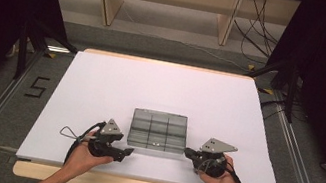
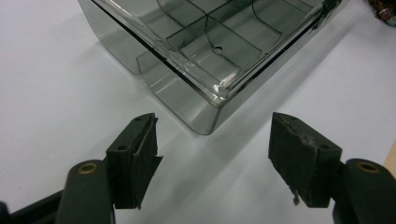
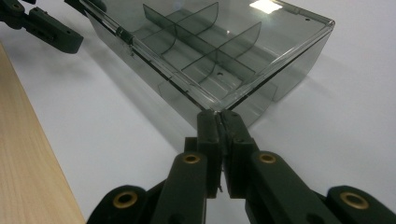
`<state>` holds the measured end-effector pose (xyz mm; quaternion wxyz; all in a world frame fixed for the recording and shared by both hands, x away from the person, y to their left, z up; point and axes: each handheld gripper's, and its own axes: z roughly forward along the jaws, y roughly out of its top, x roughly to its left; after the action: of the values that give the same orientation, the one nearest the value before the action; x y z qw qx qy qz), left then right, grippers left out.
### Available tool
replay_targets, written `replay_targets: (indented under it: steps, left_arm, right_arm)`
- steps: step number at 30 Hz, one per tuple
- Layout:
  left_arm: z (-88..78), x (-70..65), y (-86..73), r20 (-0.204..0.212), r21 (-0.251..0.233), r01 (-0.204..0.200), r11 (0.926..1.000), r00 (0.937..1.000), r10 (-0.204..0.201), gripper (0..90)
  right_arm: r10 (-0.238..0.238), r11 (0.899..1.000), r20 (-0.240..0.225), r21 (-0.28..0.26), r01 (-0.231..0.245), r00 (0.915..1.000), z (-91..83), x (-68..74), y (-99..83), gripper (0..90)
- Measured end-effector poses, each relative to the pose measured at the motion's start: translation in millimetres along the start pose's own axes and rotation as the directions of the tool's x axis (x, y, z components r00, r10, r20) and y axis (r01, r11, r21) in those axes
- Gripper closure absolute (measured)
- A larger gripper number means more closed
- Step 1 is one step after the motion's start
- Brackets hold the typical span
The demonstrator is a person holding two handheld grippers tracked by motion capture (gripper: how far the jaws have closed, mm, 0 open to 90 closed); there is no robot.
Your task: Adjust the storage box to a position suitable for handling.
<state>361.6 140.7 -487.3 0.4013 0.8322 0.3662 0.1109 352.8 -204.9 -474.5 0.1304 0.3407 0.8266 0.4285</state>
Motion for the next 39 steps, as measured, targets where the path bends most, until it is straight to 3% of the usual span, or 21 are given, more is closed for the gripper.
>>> replay_targets:
  steps: [1, 4, 8, 11, 26, 38, 39]
  left_arm:
    - [0.0, 0.0, 0.0, 0.000, 0.000, 0.000, 1.0000, 1.0000, 0.000, 32.6]
    - [-2.2, 0.7, 0.5, -0.004, 0.011, -0.025, 0.9996, 0.9997, 0.026, 32.6]
    - [-2.4, -0.4, 0.6, -0.002, 0.000, 0.002, 1.0000, 1.0000, -0.002, 32.5]
    - [-3.2, 0.9, 1.2, -0.003, 0.001, -0.013, 0.9999, 0.9999, 0.013, 32.3]
    - [-5.0, 0.2, 2.2, 0.001, -0.017, -0.004, 0.9999, 1.0000, 0.004, 32.3]
    - [-7.0, 1.1, 3.1, -0.002, -0.018, -0.014, 0.9997, 0.9999, 0.014, 32.4]
    - [-6.7, 0.0, 3.1, 0.004, -0.034, 0.016, 0.9993, 0.9999, -0.016, 32.4]
  right_arm:
    - [-0.030, 1.000, 0.000, -0.005, 0.030, 0.9995, 0.4, -2.5, 0.5, 88.1]
    - [-0.028, 1.000, -0.004, -0.001, 0.028, 0.9996, 0.2, -2.2, 0.6, 88.1]
    - [-0.028, 1.000, -0.004, -0.001, 0.028, 0.9996, 0.2, -2.2, 0.6, 88.1]
    - [-0.029, 1.000, -0.004, -0.001, 0.029, 0.9996, 0.5, -2.5, 0.6, 88.1]
    - [-0.030, 0.999, 0.007, -0.014, 0.030, 0.9995, 0.2, -2.1, 0.7, 88.3]
    - [-0.034, 0.999, -0.011, -0.018, 0.034, 0.9994, 0.5, -2.2, 1.3, 88.6]
    - [-0.027, 0.999, -0.012, -0.019, 0.027, 0.9996, 0.4, -1.9, 1.3, 88.6]
